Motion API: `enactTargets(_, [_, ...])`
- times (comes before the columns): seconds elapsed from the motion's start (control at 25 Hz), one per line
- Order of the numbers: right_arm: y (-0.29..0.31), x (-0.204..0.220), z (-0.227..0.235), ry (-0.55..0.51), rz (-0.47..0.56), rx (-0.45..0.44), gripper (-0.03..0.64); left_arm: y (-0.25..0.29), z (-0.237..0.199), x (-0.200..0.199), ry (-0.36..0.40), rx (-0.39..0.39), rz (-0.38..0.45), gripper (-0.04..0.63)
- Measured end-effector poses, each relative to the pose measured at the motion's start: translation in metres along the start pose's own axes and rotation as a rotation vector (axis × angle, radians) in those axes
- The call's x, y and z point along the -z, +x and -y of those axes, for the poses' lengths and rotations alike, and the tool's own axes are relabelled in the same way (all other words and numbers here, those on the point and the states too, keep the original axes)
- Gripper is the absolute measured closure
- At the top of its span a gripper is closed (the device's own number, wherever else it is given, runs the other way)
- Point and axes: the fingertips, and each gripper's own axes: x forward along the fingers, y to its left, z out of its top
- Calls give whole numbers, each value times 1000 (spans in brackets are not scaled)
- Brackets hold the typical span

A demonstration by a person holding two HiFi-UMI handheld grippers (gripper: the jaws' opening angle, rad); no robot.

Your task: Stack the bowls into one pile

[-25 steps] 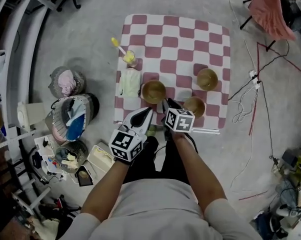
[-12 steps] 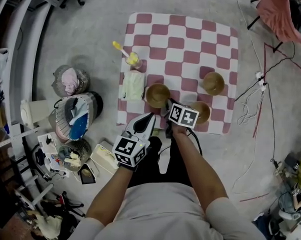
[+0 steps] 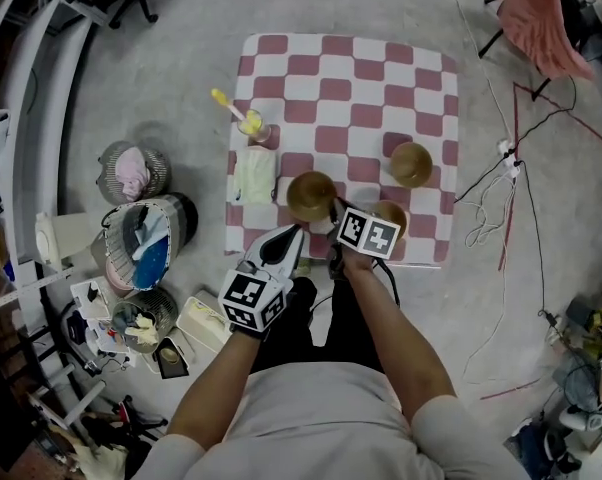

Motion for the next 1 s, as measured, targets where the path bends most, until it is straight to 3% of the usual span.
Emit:
enactTargets(0.24, [-59, -17, 20, 7, 66, 18, 598, 12, 27, -13, 34, 70, 12, 589])
enactTargets(0.64, [-132, -20, 86, 120, 176, 107, 598, 38, 85, -17, 107, 202, -19, 589])
enactTargets(1.0, [-141, -8, 134, 159, 151, 148, 597, 66, 126, -1, 138, 256, -76, 589])
